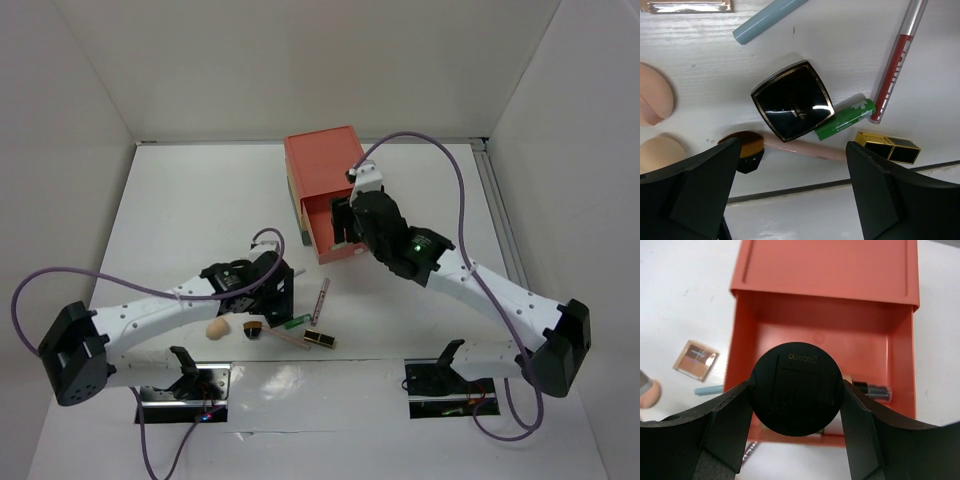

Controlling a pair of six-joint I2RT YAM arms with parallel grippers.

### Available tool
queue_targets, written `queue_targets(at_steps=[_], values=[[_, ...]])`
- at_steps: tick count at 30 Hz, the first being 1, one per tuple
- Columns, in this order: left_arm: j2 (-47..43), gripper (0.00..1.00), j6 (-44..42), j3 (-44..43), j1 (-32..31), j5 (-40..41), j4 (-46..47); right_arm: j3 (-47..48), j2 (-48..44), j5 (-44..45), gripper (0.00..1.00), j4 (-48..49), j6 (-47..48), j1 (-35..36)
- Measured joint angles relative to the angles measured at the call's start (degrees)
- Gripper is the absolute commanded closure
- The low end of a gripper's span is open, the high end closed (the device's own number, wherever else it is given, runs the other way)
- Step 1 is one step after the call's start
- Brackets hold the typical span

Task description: Organize the makeup

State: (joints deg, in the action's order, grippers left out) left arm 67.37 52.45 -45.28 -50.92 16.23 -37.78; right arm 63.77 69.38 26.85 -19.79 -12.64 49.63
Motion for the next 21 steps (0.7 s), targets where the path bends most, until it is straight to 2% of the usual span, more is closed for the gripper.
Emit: queue_targets(at_steps=[2, 3, 4, 7, 8, 14, 21], values=[[2.9, 0.00, 0.0, -1.1, 0.0, -0.1, 0.5, 0.3, 1.6, -1.1, 0.59, 0.0, 0.4, -2.3], [4.0, 0.00, 0.0, -1.7, 0.0, -0.1, 0.9, 0.4, 2.5, -1.6, 0.55, 0.0, 0.5, -3.2], [4.9, 0.00, 0.0, -2.1, 0.0, -0.1, 1.4, 0.6, 3.5, -2.0, 0.44, 0.0, 0.6, -3.9], [6.8, 0.00, -0.2, -3.1, 0.0, -0.3, 2.6, 1.1, 6.4, -2.4, 0.19, -0.3, 0.8, -5.6], [7.5, 0.00, -0.5, -3.4, 0.0, -0.5, 3.1, 1.3, 7.2, -2.4, 0.00, -0.4, 0.8, -5.8], [11.1, 0.00, -1.0, -3.8, 0.0, -2.4, 4.4, 2.1, 7.6, -2.6, 0.00, -0.5, 1.2, -5.9], [11.5, 0.00, 4.4, -3.8, 0.0, -2.4, 1.9, 2.3, 2.5, -3.0, 0.00, -0.4, 1.2, -5.8]])
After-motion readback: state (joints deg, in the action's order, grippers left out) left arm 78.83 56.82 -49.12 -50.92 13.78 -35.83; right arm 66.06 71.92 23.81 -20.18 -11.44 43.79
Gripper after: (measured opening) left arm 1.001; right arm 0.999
